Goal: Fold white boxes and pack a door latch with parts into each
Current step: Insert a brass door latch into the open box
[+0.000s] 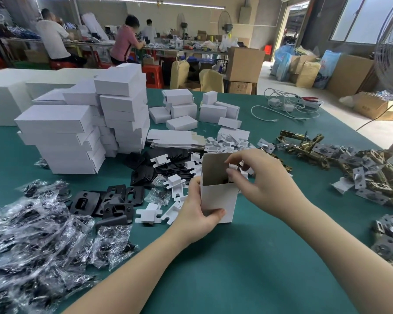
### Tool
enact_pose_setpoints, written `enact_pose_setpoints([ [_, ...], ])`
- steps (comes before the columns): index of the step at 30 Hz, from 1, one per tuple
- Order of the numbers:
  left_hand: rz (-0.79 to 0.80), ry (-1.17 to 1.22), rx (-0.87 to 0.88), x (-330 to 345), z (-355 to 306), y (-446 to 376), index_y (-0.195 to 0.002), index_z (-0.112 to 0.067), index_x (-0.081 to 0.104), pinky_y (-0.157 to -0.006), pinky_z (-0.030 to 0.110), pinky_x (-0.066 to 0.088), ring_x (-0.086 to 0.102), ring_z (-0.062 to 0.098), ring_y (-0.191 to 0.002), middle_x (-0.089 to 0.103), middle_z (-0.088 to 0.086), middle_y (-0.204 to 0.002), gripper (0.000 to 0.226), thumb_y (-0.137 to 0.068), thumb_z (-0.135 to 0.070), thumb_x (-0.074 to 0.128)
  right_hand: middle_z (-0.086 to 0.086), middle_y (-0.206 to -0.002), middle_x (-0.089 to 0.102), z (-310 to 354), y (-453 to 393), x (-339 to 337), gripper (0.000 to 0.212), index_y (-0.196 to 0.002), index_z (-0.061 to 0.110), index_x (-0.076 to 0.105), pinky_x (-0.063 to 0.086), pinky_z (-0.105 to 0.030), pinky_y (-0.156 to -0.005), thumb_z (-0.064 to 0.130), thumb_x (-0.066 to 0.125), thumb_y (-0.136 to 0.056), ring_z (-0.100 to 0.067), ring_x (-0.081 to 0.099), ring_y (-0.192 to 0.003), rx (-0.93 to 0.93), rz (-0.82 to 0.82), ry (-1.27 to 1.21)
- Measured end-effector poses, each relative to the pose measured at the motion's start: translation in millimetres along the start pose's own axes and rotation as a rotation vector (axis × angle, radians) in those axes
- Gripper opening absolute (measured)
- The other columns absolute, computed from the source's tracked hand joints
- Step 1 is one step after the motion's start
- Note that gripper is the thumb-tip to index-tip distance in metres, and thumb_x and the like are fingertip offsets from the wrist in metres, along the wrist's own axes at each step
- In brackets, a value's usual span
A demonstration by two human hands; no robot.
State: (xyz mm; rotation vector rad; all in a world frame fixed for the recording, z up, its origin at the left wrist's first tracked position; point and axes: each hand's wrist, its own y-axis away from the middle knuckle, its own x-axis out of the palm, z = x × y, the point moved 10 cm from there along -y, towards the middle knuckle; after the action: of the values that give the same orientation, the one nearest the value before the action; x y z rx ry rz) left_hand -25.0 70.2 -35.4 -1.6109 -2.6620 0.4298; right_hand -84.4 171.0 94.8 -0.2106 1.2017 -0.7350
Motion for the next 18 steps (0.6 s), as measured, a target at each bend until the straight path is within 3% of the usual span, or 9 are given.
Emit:
enact_pose_setpoints([
  [3, 0.023, 0.026, -0.026, 0.3, 2.8, -4.6, -0.109, -0.059, 0.038, -0.078, 0.013, 0.049, 0.062, -0.002, -0.098, 0.061, -0.021, -0.104, 0.059, -0.078, -0.020, 0.070, 0.014, -0.093, 0.063, -13.4, -7.4, 0.5, 0.010, -0.097, 0.030, 0.061, 0.036, -0.006, -0.069, 0.021, 0.064, -0.092, -0.002, 0.055, -0.083, 0.079, 0.035, -0.084],
  [6, 0.055, 0.088, -0.057, -0.7, 5.9, -11.4, -0.114, -0.049, 0.040, -0.087, 0.023, 0.053, 0.064, 0.005, -0.103, 0.063, -0.011, -0.110, 0.054, -0.078, -0.026, 0.072, 0.011, -0.094, 0.064, -21.6, -14.9, 2.3, 0.009, -0.101, 0.026, 0.064, 0.037, -0.005, -0.069, 0.022, 0.065, -0.093, 0.000, 0.056, -0.081, 0.107, 0.050, -0.081],
  [8, 0.078, 0.095, -0.055, -0.9, 5.1, -12.9, -0.110, -0.056, 0.044, -0.090, 0.026, 0.053, 0.064, 0.007, -0.104, 0.066, -0.014, -0.108, 0.055, -0.077, -0.023, 0.074, 0.009, -0.093, 0.064, -22.7, -19.0, 2.7, 0.010, -0.103, 0.024, 0.065, 0.039, -0.007, -0.068, 0.022, 0.065, -0.093, -0.002, 0.057, -0.078, 0.108, 0.057, -0.088],
  [10, 0.094, 0.098, -0.057, -0.8, 3.7, -11.8, -0.107, -0.060, 0.047, -0.083, 0.020, 0.052, 0.065, 0.003, -0.100, 0.067, -0.021, -0.103, 0.059, -0.076, -0.019, 0.075, 0.009, -0.092, 0.065, -17.2, -21.8, 3.5, 0.010, -0.101, 0.027, 0.064, 0.038, -0.011, -0.066, 0.021, 0.066, -0.092, -0.004, 0.057, -0.077, 0.068, 0.091, -0.095],
  [14, 0.085, 0.175, -0.092, -1.5, 10.0, -9.8, -0.117, -0.038, 0.048, -0.076, 0.015, 0.050, 0.065, -0.001, -0.093, 0.068, -0.019, -0.097, 0.062, -0.069, -0.012, 0.077, 0.009, -0.091, 0.065, -2.6, -18.0, 1.0, 0.011, -0.102, 0.023, 0.069, 0.038, -0.013, -0.067, 0.022, 0.068, -0.091, -0.004, 0.055, -0.077, -0.089, 0.185, 0.021],
  [18, 0.093, 0.208, -0.112, 2.0, 12.9, -9.4, -0.122, -0.029, 0.050, -0.078, 0.018, 0.050, 0.065, 0.003, -0.095, 0.067, -0.011, -0.101, 0.063, -0.068, -0.009, 0.075, 0.015, -0.092, 0.060, -2.5, -8.0, -2.3, 0.011, -0.102, 0.024, 0.067, 0.037, -0.010, -0.069, 0.021, 0.067, -0.091, 0.002, 0.054, -0.082, -0.097, 0.213, 0.017],
])
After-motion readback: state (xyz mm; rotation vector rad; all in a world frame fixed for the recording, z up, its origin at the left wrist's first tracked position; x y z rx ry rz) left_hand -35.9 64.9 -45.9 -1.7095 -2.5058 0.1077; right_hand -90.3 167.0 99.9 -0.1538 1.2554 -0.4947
